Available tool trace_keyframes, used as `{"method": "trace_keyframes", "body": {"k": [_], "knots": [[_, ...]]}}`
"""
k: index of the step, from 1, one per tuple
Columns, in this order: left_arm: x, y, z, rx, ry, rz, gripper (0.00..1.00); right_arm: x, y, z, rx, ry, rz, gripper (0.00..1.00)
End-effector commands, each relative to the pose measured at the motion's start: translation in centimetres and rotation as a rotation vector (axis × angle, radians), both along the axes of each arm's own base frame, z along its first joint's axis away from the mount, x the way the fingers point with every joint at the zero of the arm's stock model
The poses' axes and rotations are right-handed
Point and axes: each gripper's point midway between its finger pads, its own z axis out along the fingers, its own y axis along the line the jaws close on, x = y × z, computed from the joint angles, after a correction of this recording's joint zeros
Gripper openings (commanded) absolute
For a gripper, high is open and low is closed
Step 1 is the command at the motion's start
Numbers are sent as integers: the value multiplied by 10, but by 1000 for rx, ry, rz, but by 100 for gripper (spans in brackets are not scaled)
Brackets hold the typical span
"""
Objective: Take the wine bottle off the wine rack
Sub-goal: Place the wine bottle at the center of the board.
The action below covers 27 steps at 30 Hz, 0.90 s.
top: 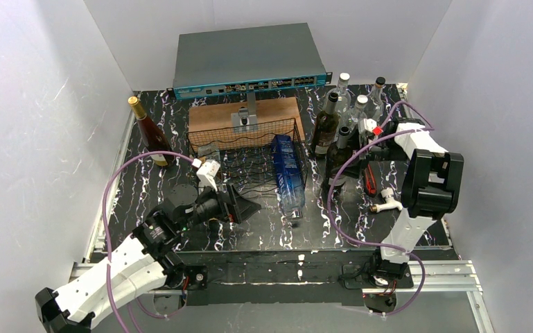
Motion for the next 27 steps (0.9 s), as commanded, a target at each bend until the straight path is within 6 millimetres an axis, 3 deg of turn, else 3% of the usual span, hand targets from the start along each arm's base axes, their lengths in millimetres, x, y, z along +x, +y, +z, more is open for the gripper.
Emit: {"method": "trace_keyframes", "body": {"k": [1,8,22,27], "knots": [[3,-3,6,-18,-15,1,98,23,2,25,79,-99,-32,45],[5,-5,4,-12,-3,4,98,38,0,15,79,-100,-32,56],[7,-9,0,-3,10,-6,98,40,-1,2,80,-69,-34,98],[5,-7,0,-7,8,-4,98,41,-1,4,80,-61,-36,98]]}}
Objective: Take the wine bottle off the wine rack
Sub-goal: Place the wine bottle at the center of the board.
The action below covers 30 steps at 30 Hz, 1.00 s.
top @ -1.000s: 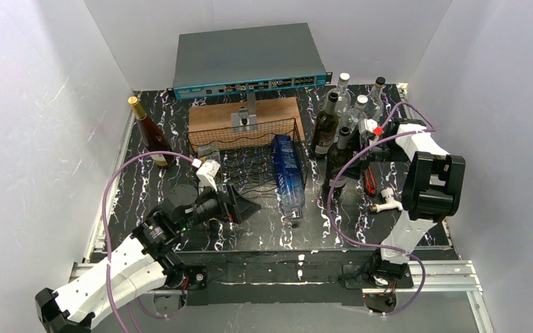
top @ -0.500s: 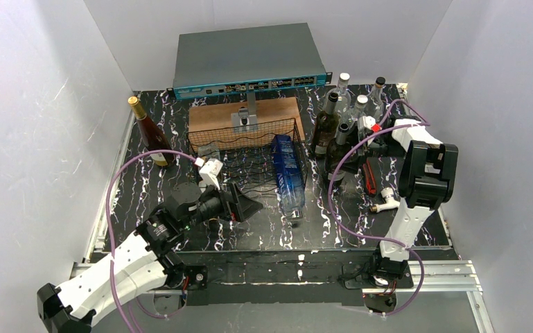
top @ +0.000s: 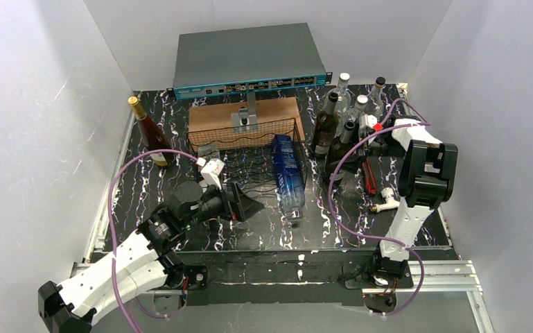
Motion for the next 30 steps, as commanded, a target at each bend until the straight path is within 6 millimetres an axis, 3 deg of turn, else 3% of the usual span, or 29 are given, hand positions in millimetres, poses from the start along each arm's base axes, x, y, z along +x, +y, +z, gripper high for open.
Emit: {"method": "trace_keyframes", "body": {"k": [1,8,24,30], "knots": [[-1,1,10,-25,-24,-2,98,9,-1,15,33,-25,-20,99],[-2,3,13,-31,-30,1,98,12,-4,25,28,-52,-28,98],[-2,1,21,-42,-45,-13,98,10,-9,96,21,-123,-48,98],[-5,3,23,-50,-51,-10,98,3,-8,136,14,-143,-51,98]]}}
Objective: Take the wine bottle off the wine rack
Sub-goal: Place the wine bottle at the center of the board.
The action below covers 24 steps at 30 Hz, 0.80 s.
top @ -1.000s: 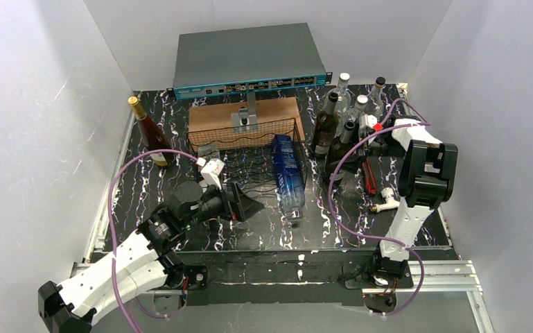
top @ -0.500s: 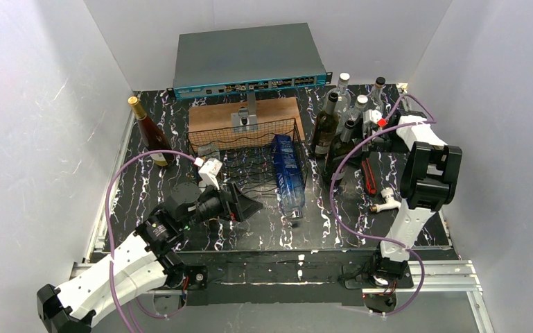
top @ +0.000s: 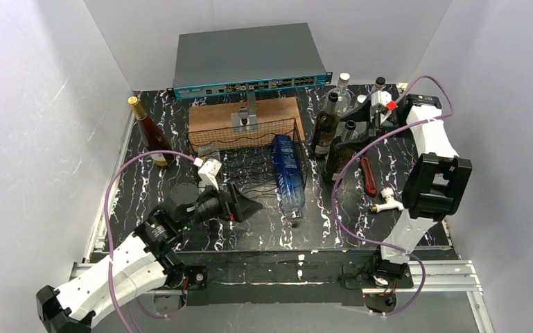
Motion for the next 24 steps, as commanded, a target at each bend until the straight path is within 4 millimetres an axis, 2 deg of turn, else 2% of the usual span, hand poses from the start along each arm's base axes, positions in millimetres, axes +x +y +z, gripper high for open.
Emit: {"method": "trace_keyframes", "body": {"k": [1,9,13,15,16,17,19,21,24], "knots": [[-2,2,15,-25,-35,-5,98,-10,1,60,21,-42,-11,99],[-4,3,18,-34,-38,-10,98,-27,5,141,27,-48,-15,98],[-7,7,20,-30,-42,-9,98,-33,13,175,30,-56,-1,98],[-8,9,20,-26,-43,-7,98,-33,27,188,4,-40,-7,98],[-9,10,21,-26,-46,-5,98,-26,37,192,-14,-3,-64,98],[-9,11,21,-25,-45,-4,98,-24,51,203,0,-29,-134,98],[-10,12,21,-26,-45,-3,98,-27,69,219,92,-20,-138,98],[-12,14,22,-23,-43,2,98,-25,80,223,116,60,-130,98],[-13,18,23,-16,-39,12,98,-22,91,223,130,81,-170,98]]}}
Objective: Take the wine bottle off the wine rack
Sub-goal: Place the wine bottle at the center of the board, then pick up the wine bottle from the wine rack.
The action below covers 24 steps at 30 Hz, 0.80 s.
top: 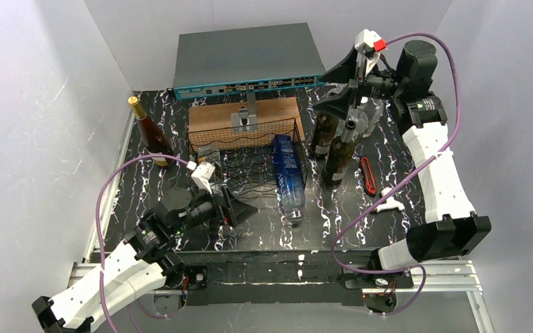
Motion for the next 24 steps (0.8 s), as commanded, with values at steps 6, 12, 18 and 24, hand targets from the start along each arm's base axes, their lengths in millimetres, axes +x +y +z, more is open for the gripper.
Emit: {"method": "trace_keyframes", "body": {"k": [6,12,18,24], "knots": [[13,7,5,-51,115,148,98,-11,6,-22,-58,63,-237,98],[29,7,-16,37,198,231,98,-62,-24,-59,-232,3,-253,98],[32,-2,-8,199,86,291,98,-92,-35,-79,-248,34,-205,98],[34,-19,-3,240,47,332,98,-99,-44,-86,-209,84,-205,98]]}}
